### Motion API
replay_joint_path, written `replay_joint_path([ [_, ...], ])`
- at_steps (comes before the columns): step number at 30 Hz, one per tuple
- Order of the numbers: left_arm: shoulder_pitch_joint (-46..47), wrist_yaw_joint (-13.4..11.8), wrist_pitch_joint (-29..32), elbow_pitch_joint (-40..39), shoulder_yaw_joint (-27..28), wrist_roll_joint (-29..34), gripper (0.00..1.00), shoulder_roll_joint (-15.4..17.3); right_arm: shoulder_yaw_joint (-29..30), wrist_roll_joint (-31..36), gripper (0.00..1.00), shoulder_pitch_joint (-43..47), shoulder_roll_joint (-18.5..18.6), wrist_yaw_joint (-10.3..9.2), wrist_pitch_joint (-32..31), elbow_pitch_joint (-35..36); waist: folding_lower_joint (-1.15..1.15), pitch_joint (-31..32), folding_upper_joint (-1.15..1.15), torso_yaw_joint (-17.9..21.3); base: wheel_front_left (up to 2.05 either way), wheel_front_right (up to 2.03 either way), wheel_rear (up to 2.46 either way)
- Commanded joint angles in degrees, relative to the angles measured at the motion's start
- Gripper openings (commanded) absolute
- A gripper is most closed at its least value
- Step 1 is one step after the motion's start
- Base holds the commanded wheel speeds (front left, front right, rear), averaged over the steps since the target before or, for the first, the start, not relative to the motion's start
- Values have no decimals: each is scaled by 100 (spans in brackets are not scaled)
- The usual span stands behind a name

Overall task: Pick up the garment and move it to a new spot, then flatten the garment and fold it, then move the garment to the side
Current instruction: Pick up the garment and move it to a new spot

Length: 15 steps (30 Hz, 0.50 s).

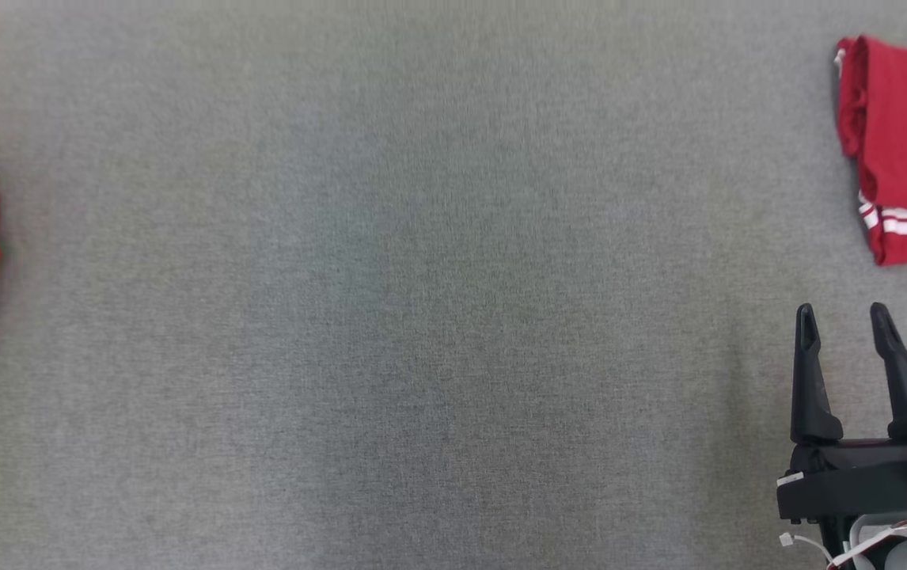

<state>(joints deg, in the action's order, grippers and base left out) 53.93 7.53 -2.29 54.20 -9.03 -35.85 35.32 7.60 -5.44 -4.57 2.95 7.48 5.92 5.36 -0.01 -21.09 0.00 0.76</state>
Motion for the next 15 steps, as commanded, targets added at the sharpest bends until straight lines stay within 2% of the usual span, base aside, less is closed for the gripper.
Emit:
replay_joint_path([
  [1,152,-10,-119,-178,-45,-83,0,-20,-10,-39,100,58,-10,4,41,-43,1,199,0,-14,0,0,0],
  [5,396,-10,-417,-743,-292,61,0,54,-48,-127,100,95,-10,4,127,-202,1,387,0,8,0,0,0],
  [9,651,-10,-459,-1446,-551,54,0,44,-97,-265,100,121,-8,4,248,-401,1,570,0,113,0,0,0],
  [15,981,-10,-172,-2627,-853,-16,0,-92,-178,-469,100,159,-8,4,470,-729,1,810,0,416,0,0,0],
])
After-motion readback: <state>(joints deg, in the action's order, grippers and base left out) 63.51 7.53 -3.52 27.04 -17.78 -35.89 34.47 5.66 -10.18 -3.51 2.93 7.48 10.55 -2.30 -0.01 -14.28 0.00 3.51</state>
